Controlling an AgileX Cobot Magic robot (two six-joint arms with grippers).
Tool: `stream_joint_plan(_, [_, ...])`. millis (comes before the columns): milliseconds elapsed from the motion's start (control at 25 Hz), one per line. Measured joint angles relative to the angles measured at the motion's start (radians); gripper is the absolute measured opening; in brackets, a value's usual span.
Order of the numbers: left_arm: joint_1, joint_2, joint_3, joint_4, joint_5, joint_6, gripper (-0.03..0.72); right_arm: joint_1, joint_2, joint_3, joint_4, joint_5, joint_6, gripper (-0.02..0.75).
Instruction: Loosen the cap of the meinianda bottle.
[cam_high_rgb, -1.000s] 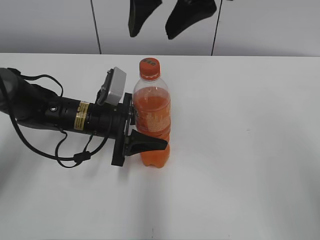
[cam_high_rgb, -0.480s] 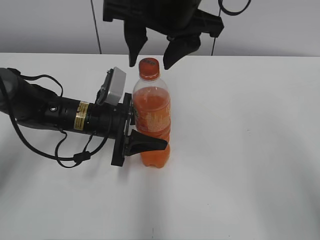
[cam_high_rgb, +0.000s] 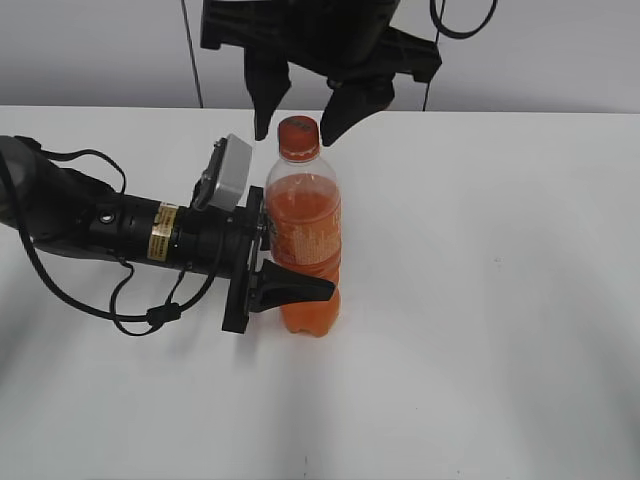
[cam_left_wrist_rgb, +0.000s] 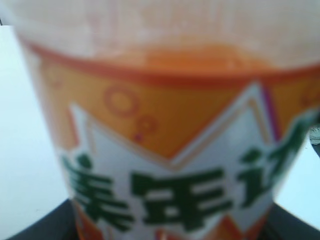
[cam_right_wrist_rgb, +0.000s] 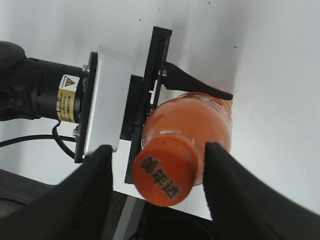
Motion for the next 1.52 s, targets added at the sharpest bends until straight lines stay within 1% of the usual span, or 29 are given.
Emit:
stream_joint_plan(200, [0.000,0.000,0.000,0.000,-0.001,0.000,0.403,0.000,0.000,0.000,0.004,0.000,-0.004,0.428])
stream_joint_plan(280, [0.000,0.000,0.000,0.000,-0.001,0.000,0.403,0.000,0.000,0.000,0.004,0.000,-0.004,0.414])
stream_joint_plan(440, [0.000,0.000,0.000,0.000,-0.001,0.000,0.403,0.000,0.000,0.000,-0.007,0.002,-0.005,0.295])
stream_joint_plan(480, [0.000,0.000,0.000,-0.001,-0.001,-0.001,0.403,0.000,0.000,0.000,-0.009,0.002,-0.009,0.278])
stream_joint_plan(720, [0.000,0.000,0.000,-0.003,0.000,-0.005,0.403,0.000,0.000,0.000,-0.026,0.002,-0.076,0.278])
stream_joint_plan(840, [0.000,0.000,0.000,-0.004,0.001,-0.007,0.403,0.000,0.000,0.000,-0.030,0.001,-0.200,0.278])
stream_joint_plan(1080, [0.000,0.000,0.000,-0.005,0.001,-0.006,0.403,0.000,0.001,0.000,-0.016,0.001,-0.711,0.272])
stream_joint_plan(1200, [0.000,0.000,0.000,-0.002,0.000,-0.002,0.403,0.000,0.001,0.000,0.006,0.001,-0.922,0.272])
stream_joint_plan(1520, [0.001,0.000,0.000,0.007,-0.003,0.006,0.403,0.000,0.001,0.000,0.025,0.001,-1.289,0.272])
